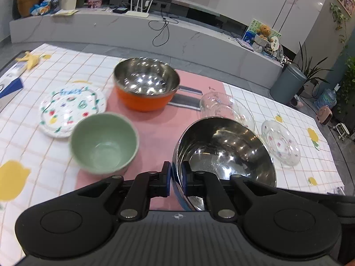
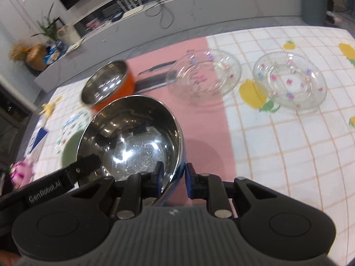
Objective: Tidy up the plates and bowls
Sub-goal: 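Lift the blue steel bowl with both tools and carry it over the orange bowl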
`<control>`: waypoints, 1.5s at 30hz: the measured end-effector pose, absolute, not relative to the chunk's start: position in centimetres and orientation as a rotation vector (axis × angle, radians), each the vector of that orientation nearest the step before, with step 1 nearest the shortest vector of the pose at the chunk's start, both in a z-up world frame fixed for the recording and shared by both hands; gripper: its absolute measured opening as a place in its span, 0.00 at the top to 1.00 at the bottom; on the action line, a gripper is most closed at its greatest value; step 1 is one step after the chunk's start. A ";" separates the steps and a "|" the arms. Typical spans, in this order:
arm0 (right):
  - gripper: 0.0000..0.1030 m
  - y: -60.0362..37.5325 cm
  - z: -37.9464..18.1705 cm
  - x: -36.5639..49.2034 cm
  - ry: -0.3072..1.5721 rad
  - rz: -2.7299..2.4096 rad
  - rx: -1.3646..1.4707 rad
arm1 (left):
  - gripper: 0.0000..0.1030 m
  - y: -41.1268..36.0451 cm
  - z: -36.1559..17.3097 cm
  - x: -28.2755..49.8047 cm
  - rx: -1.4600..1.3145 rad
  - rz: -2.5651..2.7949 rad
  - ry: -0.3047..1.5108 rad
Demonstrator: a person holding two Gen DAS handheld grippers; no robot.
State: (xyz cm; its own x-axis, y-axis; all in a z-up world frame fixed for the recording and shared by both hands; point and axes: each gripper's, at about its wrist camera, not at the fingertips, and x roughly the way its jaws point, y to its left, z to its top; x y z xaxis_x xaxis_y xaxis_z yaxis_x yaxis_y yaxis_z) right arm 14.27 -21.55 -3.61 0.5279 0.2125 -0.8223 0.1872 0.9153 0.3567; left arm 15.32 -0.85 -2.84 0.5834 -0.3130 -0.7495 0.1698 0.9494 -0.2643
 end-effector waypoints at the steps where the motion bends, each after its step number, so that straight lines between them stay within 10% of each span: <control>1: 0.82 -21.3 -3.5 13.9 1.031 0.029 0.430 | 0.90 -0.5 -2.6 14.9 -0.169 -0.276 0.909; 37: 0.80 -15.4 -6.5 9.7 1.236 0.224 0.397 | 0.90 6.6 -6.5 8.9 -0.283 -0.177 1.047; 45: 0.56 -15.2 -5.9 9.6 1.195 0.218 0.342 | 0.75 6.5 -6.2 8.9 -0.241 -0.176 1.021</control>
State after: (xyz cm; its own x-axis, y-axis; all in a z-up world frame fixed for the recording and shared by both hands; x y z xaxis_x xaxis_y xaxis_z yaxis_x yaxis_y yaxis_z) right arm 9.56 -15.23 -5.94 0.3546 0.3434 -0.8697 0.0140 0.9281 0.3722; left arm 8.86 6.46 -6.23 0.5121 -0.2564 -0.8198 0.0331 0.9596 -0.2794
